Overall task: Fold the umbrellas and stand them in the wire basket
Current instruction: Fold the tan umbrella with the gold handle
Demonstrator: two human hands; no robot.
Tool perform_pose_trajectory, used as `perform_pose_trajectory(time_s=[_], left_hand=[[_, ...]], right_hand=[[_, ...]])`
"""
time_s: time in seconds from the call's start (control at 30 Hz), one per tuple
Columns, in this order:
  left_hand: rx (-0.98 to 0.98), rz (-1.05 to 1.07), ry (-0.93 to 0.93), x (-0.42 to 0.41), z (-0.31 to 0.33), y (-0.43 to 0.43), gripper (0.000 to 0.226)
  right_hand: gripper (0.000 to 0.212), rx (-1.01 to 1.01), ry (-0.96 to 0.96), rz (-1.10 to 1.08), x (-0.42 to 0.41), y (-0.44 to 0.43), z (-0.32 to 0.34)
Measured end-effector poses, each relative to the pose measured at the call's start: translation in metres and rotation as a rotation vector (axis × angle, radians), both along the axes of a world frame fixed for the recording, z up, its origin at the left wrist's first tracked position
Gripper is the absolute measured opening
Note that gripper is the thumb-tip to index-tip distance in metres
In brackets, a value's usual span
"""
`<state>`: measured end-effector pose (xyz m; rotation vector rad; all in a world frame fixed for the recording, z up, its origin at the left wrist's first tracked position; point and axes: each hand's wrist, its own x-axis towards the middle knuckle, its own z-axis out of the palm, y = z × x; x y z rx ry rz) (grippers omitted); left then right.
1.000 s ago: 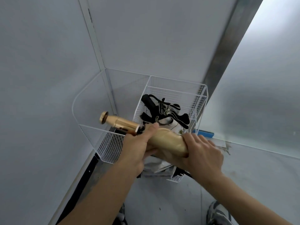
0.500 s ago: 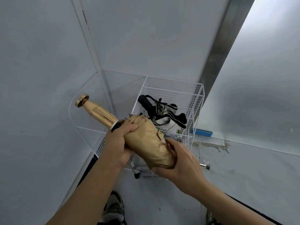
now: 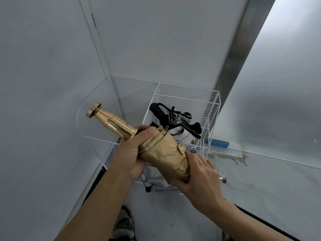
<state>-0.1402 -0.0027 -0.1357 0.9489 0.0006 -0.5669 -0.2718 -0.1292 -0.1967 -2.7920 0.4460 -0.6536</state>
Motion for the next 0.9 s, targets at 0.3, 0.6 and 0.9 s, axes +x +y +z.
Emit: perform_pose_trajectory(time_s=[0.3, 0.6, 0.9], left_hand=[[0.169, 0.322, 0.302, 0.012, -0.012, 0.001, 0.012], [0.27, 0.234, 0.004, 0.004, -0.007, -0.008, 0.028], [0.279, 0.111, 0.346, 0.009, -0.022, -0.007, 0.01]], right_hand=[[0.068, 0.288, 0.201, 0.123, 0.002, 0.01, 0.005], [0.029, 1.765, -0.085, -0.087, 0.016, -0.007, 0.045], [0.037, 1.016, 0.201, -0.143, 0.021, -0.017, 0.018]])
